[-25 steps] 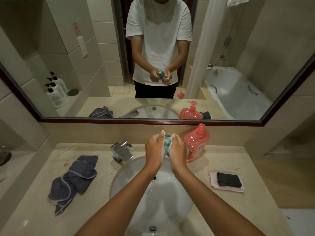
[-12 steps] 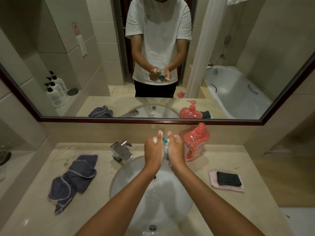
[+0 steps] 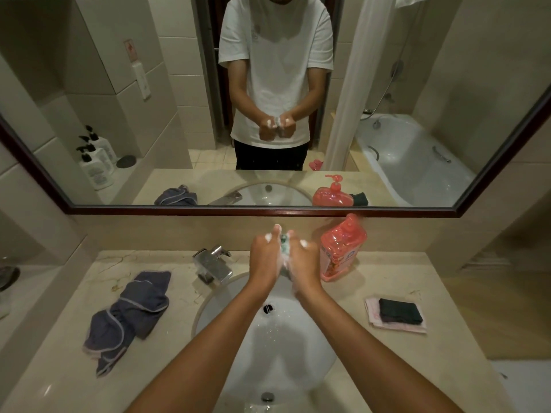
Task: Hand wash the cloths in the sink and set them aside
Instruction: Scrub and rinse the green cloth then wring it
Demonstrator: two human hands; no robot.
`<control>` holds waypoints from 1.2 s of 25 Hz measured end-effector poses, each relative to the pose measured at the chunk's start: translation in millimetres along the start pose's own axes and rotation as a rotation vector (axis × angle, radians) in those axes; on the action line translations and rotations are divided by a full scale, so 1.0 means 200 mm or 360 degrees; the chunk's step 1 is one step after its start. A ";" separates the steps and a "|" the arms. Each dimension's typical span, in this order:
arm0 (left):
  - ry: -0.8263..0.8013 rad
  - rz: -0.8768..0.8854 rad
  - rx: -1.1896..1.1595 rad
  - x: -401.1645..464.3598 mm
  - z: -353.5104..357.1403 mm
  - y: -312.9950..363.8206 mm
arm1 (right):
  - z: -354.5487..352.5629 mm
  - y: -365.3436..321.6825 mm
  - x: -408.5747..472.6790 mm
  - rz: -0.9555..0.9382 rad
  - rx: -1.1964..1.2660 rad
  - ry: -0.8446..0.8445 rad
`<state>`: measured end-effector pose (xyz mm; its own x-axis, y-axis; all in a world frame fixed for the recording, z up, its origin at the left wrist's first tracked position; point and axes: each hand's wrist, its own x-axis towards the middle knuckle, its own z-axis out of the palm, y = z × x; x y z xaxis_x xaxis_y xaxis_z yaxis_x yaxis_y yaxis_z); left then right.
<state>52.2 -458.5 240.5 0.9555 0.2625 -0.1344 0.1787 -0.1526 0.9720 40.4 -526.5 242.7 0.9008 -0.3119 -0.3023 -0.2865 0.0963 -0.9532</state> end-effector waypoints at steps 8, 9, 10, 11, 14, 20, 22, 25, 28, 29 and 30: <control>-0.0027 0.0079 0.0202 -0.02 0.01 -0.09 | -0.01 0.05 0.02 0.0081 0.0004 0.0039; -0.0026 0.0038 0.0190 -0.02 0.01 -0.09 | -0.01 0.07 0.00 0.0050 -0.0003 0.0033; -0.0037 0.0022 0.0196 -0.03 0.02 -0.09 | -0.01 0.07 0.00 0.0048 -0.0019 0.0037; -0.0052 0.0039 0.0230 -0.05 0.03 -0.10 | -0.02 0.05 0.03 0.0078 -0.0029 0.0052; -0.0046 0.0129 0.0301 -0.08 0.04 -0.10 | -0.03 -0.02 0.06 0.0102 -0.0006 0.0103; -0.0069 0.0159 0.0228 -0.08 0.02 -0.11 | -0.03 0.04 0.03 -0.0076 -0.0147 0.0006; -0.0058 0.0214 0.0223 -0.11 0.03 -0.12 | -0.03 0.03 0.06 -0.0127 -0.0154 0.0036; 0.0001 0.0159 0.0197 -0.05 0.00 -0.09 | -0.01 0.08 0.01 -0.0246 -0.0263 -0.0015; -0.0060 0.0232 0.0253 -0.10 0.02 -0.10 | -0.03 0.04 0.06 -0.0130 -0.0073 0.0010; -0.0054 0.0240 0.0267 -0.11 0.02 -0.10 | -0.02 0.03 0.07 -0.0097 -0.0028 0.0017; -0.0038 0.0230 0.0266 -0.10 0.02 -0.10 | -0.01 0.03 0.05 -0.0092 -0.0050 0.0025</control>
<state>29.7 -464.2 224.2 0.9790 0.2039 -0.0022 0.0737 -0.3437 0.9362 47.5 -530.7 233.4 0.9108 -0.3311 -0.2466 -0.2447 0.0481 -0.9684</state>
